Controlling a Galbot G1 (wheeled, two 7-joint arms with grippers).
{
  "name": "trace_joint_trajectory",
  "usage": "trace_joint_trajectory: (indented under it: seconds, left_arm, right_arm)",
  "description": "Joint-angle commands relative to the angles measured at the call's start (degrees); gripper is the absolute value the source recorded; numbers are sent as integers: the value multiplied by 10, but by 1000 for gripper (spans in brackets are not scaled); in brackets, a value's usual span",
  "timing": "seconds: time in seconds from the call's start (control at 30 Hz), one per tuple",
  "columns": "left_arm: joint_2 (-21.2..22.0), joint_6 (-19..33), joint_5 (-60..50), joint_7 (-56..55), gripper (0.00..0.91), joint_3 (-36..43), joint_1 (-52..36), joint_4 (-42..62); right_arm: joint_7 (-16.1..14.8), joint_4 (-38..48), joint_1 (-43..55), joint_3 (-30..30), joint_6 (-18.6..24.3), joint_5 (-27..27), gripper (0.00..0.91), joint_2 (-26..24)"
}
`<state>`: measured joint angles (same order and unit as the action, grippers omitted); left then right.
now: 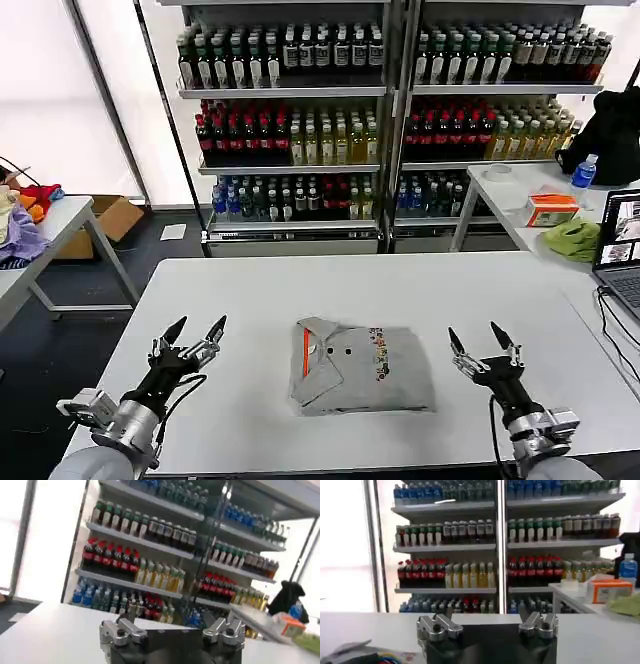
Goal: Fold and organize the clothes.
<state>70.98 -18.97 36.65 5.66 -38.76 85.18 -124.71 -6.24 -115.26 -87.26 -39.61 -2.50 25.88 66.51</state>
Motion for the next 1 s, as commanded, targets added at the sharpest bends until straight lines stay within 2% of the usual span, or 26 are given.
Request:
trace_joint_trajectory:
  seconds: [0.03,0.1,0.4,0.57,1.0]
  left_arm:
    - [60,80,-204,114,907,13,44,5]
    - [71,90,-224,128,907,15,47,8]
    - [133,118,-284,180,907,5,63,8]
    - [158,124,-294,189,907,-2,70,2]
    - [145,129,-292,197,907,-15,86,-8]
  right_arm:
    - [-66,27,-55,-92,54,23,907,3]
    - [-60,23,-58,-83,51,10,907,2]
    - [-72,20,-66,-41,69,24,907,25]
    - [-66,15,-63,-37,54,28,907,21]
    - [-63,-1,-65,-38,46,15,907,16]
